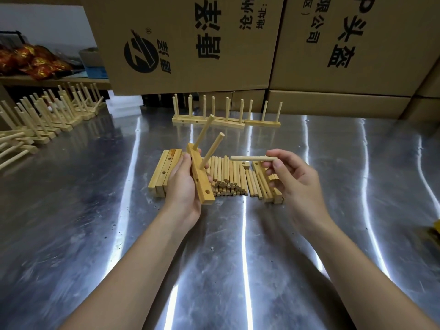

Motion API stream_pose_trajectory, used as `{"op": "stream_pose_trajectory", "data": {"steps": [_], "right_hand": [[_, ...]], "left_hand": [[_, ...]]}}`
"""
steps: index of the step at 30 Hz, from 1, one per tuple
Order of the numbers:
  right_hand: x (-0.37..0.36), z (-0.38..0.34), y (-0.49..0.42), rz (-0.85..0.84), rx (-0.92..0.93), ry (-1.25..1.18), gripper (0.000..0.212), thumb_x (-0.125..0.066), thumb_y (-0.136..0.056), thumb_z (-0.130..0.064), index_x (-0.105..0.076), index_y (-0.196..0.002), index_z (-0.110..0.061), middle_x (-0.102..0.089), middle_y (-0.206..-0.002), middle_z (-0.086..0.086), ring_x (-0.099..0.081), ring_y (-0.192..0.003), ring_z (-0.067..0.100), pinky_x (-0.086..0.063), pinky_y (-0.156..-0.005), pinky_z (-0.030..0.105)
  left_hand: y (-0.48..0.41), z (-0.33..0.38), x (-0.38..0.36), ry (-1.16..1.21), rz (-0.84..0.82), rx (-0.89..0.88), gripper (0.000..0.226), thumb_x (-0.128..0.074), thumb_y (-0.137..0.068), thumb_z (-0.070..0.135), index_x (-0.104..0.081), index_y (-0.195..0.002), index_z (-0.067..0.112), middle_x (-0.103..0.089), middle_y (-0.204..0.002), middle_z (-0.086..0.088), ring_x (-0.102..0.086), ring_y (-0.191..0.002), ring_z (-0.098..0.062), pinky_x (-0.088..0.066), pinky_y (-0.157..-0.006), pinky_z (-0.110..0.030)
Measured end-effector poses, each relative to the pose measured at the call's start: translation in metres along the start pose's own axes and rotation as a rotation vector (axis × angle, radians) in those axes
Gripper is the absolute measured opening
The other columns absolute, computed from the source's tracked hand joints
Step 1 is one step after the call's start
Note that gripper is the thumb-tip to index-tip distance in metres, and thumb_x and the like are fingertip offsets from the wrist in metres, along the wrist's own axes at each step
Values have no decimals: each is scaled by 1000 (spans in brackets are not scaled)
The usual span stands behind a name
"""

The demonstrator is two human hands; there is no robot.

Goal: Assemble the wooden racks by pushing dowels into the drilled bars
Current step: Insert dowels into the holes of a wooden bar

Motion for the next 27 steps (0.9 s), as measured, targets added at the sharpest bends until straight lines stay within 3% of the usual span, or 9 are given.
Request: {"op": "stream_pose_trajectory", "data": {"steps": [4, 9, 15, 21, 23, 27], "right_hand": [[-4, -5, 4, -39, 32, 44, 26, -55, -109, -8, -76, -113, -22, -77, -96, 3, -66, -90, 15, -56, -70, 24], [-17, -13, 13, -139, 127, 158, 18, -61, -106, -7, -75, -114, -14, -77, -97, 6, -70, -92, 16, -53, -73, 27], [-32, -15, 25, -220, 207, 252, 19, -60, -107, -8, -75, -114, -18, -76, -98, -3, -74, -99, 20, -54, -78, 28], [-34, -17, 26, -233, 292, 362, 16, -61, -104, -13, -74, -112, -19, -74, -100, -7, -74, -100, 23, -58, -82, 51], [-35, -19, 27, -238, 348, 423, 16, -62, -104, -14, -74, -113, -20, -74, -102, -7, -74, -99, 23, -58, -81, 49], [-38, -23, 29, -262, 476, 569, 16, -62, -106, -19, -74, -115, -18, -73, -106, -14, -70, -97, 16, -54, -81, 30]], "left_hand": [[1, -1, -1, -9, 6, 9, 40, -42, -115, 40, -70, -130, 15, -67, -80, 0, -57, -56, -13, -46, -49, -26], [3, -1, -2, -22, 7, 27, 42, -42, -115, 43, -69, -131, 16, -66, -78, 1, -56, -54, -11, -45, -47, -24], [3, -1, -1, 10, 47, 31, 41, -45, -114, 43, -73, -126, 15, -60, -73, 2, -52, -53, -9, -41, -41, -23], [0, -1, 0, 75, 26, 60, 39, -45, -114, 43, -70, -121, 15, -64, -74, 2, -51, -52, -11, -42, -42, -23], [0, -1, 1, 84, 11, 71, 38, -44, -114, 44, -69, -120, 16, -62, -75, 1, -50, -52, -10, -42, -43, -23], [-1, 0, 4, -7, 57, 8, 40, -47, -113, 44, -67, -127, 13, -62, -79, -2, -51, -52, -10, -44, -46, -23]]}}
Point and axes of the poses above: each hand's wrist, its own y-axis away from the middle knuckle, its own x-axis out of the back of the hand, z = x × y, the point moved 5 cm from there along -y, towards the middle knuckle
